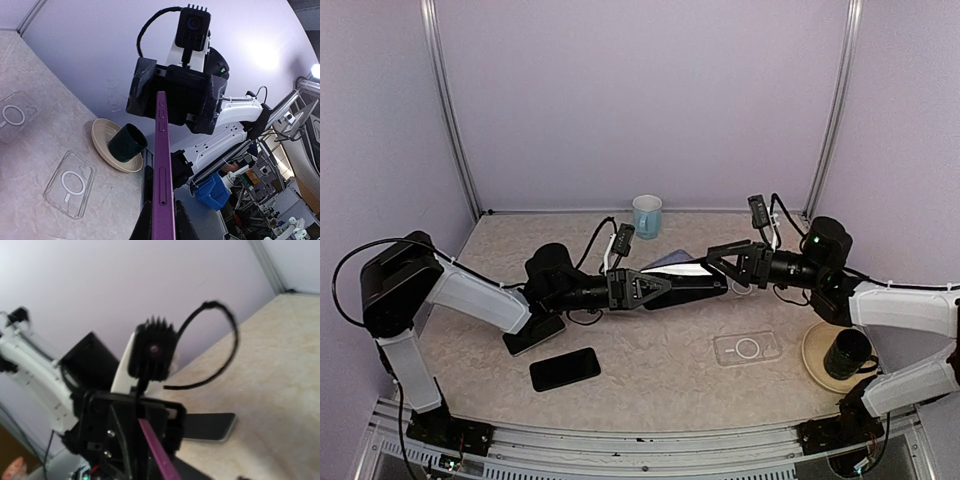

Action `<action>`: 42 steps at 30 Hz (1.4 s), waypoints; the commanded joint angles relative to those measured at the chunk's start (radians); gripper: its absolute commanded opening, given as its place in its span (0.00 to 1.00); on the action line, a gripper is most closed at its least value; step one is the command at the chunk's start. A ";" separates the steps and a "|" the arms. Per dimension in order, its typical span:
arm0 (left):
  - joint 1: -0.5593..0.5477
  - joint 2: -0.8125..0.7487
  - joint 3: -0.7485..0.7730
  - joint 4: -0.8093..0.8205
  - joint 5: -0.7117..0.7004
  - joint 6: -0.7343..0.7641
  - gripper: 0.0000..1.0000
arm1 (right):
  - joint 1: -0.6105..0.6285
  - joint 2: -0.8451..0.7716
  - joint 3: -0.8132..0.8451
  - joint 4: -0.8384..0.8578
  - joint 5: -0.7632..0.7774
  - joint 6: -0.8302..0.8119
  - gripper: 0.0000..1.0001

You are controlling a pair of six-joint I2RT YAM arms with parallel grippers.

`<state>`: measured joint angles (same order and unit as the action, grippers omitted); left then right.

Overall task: Put the phone into the phone case
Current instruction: Pass from the right arm to the left, then move the phone case to the center of the board.

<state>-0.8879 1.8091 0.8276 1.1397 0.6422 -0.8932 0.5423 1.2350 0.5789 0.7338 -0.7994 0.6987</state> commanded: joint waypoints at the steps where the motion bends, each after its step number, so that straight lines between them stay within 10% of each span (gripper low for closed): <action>1: 0.036 -0.078 -0.027 -0.006 -0.057 0.024 0.00 | -0.002 -0.048 0.078 -0.252 0.104 -0.161 0.70; 13: 0.110 -0.193 -0.092 -0.239 -0.241 0.094 0.00 | -0.054 0.107 0.297 -0.607 0.353 -0.328 0.81; 42: 0.131 -0.363 -0.151 -0.627 -0.548 0.147 0.00 | -0.148 1.023 1.140 -0.929 0.452 -0.467 0.39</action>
<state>-0.7662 1.4990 0.6838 0.5011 0.1303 -0.7540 0.4026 2.2101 1.6520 -0.1165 -0.3813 0.2592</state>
